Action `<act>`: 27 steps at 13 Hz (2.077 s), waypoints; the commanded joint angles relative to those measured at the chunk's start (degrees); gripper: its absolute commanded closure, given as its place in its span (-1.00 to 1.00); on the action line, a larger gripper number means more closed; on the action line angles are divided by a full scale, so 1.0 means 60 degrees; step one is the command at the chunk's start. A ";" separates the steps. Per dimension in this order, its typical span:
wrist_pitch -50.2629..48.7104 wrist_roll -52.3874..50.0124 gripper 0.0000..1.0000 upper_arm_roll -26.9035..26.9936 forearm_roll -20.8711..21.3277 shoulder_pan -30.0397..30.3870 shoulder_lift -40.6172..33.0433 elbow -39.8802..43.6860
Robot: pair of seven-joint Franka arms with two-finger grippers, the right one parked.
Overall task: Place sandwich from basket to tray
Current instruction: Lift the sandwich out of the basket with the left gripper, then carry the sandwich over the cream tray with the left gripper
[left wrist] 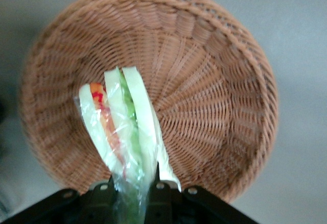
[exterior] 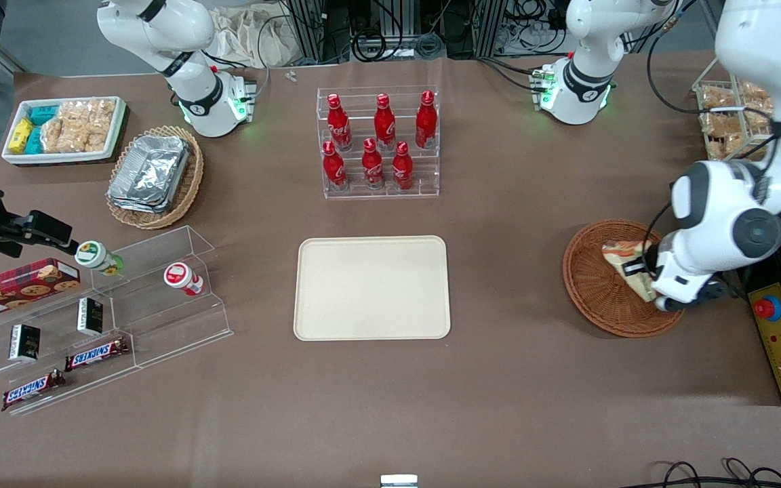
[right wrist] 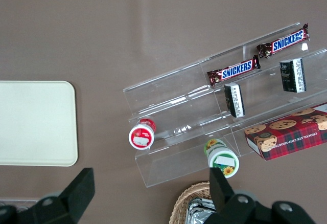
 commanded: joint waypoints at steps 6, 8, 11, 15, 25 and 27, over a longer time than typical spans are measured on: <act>-0.5129 0.0047 0.78 -0.1121 -0.0402 -0.0085 -0.0117 0.5091; -0.5144 0.0019 0.71 -0.1940 -0.0299 -0.0100 -0.0235 0.4975; -0.4838 -0.0389 0.70 -0.3521 -0.0226 -0.0129 0.0144 0.4843; -0.3623 -0.1707 0.69 -0.4405 0.0969 -0.1573 0.1430 0.4520; 0.0199 -0.4855 0.74 -0.4070 0.3623 -0.4052 0.5051 0.4549; 0.0567 -0.5006 0.76 -0.3879 0.3744 -0.4274 0.5360 0.4535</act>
